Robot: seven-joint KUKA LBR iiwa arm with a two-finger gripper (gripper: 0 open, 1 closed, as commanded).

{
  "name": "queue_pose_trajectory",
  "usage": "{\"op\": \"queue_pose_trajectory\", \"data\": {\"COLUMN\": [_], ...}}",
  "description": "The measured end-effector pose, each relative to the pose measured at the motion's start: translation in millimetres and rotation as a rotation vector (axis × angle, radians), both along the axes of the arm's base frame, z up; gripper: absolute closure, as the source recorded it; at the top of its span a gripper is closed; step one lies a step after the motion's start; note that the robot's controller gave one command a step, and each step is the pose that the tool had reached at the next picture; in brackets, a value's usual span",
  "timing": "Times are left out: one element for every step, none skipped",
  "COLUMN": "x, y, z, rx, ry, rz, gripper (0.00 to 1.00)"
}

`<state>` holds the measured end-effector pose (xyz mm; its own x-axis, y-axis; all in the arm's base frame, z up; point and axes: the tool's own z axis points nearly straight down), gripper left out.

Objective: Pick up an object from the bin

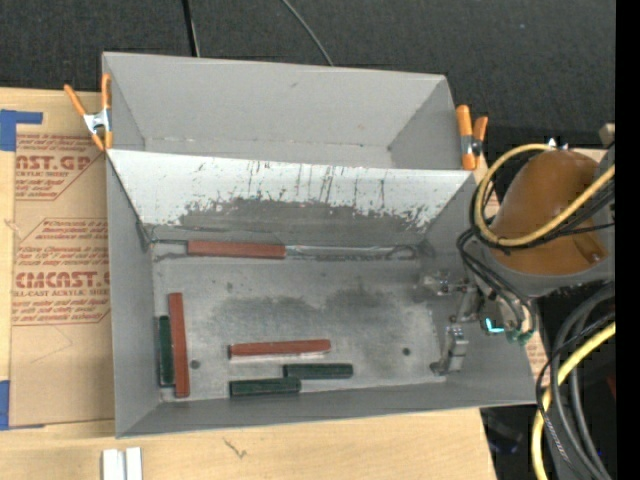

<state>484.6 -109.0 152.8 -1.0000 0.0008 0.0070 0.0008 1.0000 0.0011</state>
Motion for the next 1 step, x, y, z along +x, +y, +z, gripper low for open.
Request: {"op": "queue_pose_trajectory", "data": {"x": [2.0], "y": [0.3], "z": [3.3], "rx": [-0.001], "ry": [-0.007], "rz": [0.001], "gripper": [0.0]}}
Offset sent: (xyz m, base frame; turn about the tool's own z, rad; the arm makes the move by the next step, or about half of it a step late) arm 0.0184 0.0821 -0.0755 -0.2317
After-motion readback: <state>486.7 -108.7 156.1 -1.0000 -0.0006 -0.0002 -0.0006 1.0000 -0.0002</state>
